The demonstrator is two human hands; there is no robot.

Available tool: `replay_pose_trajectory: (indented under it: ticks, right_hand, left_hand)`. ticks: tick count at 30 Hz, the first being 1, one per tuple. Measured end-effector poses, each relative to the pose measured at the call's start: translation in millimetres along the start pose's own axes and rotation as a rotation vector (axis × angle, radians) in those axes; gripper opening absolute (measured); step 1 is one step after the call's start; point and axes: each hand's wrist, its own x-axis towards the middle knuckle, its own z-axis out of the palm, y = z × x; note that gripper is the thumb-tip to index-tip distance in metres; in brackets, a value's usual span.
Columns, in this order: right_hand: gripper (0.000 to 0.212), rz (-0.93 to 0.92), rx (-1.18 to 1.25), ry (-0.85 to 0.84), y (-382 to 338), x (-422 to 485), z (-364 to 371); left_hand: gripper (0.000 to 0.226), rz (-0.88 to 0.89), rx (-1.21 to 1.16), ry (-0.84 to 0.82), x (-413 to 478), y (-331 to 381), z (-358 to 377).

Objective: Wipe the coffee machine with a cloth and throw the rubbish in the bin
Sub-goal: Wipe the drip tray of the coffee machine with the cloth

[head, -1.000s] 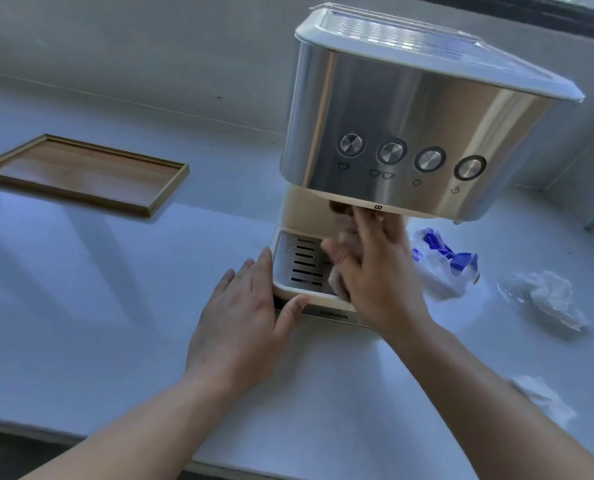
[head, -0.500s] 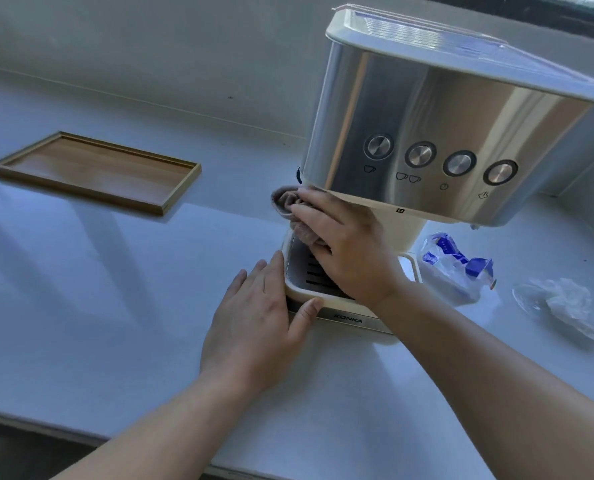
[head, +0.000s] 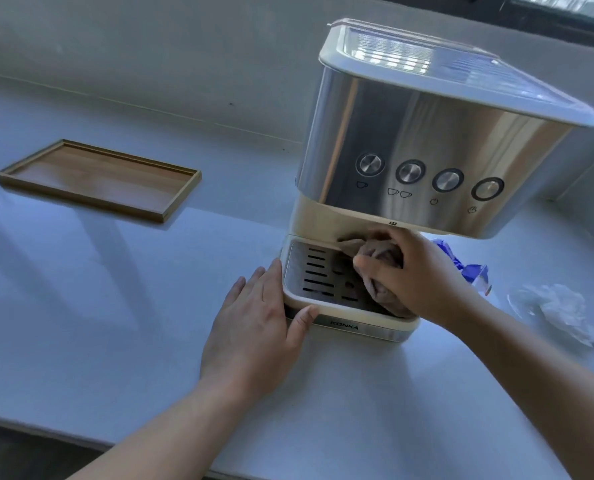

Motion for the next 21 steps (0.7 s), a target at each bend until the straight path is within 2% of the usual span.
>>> replay_pose_trajectory:
  ticks: [3, 5, 8, 10, 13, 15, 18, 21]
  right_hand:
    - [0.042, -0.155, -0.024, -0.051, 5.8, -25.3, 4.1]
    - [0.046, -0.21, -0.112, -0.056, 9.9, -38.1, 14.1]
    - [0.033, -0.179, -0.149, 0.035, -5.3, -31.3, 33.0]
    - [0.01, -0.226, -0.11, 0.012, -23.4, -15.9, 39.6]
    - [0.022, -0.394, -0.017, -0.038, -42.4, 2.4, 40.2]
    - [0.013, -0.441, -0.044, -0.087, -52.3, 5.5, 43.1]
    - [0.014, -0.373, -0.017, -0.079, -40.1, -1.0, 36.9]
    - [0.015, -0.222, -0.032, 0.066, -2.7, -23.8, 21.2]
  left_hand:
    - [0.079, 0.001, 0.0, -0.003, 0.1, -0.3, 0.1]
    - [0.079, -0.001, 0.0, -0.004, 0.7, -1.0, 1.3]
    - [0.08, -0.013, -0.016, -0.025, 2.0, -1.4, 1.7]
    - [0.08, -0.021, -0.032, -0.038, 1.6, -1.7, 1.2]
    - [0.077, -0.048, -0.063, -0.049, 1.3, -2.5, -0.4]
    - [0.07, -0.057, -0.074, -0.053, 2.0, -2.1, -2.1]
    - [0.072, -0.083, -0.059, -0.062, 1.6, -0.2, -4.6]
    - [0.072, -0.086, -0.053, -0.066, 1.6, 1.4, -6.4]
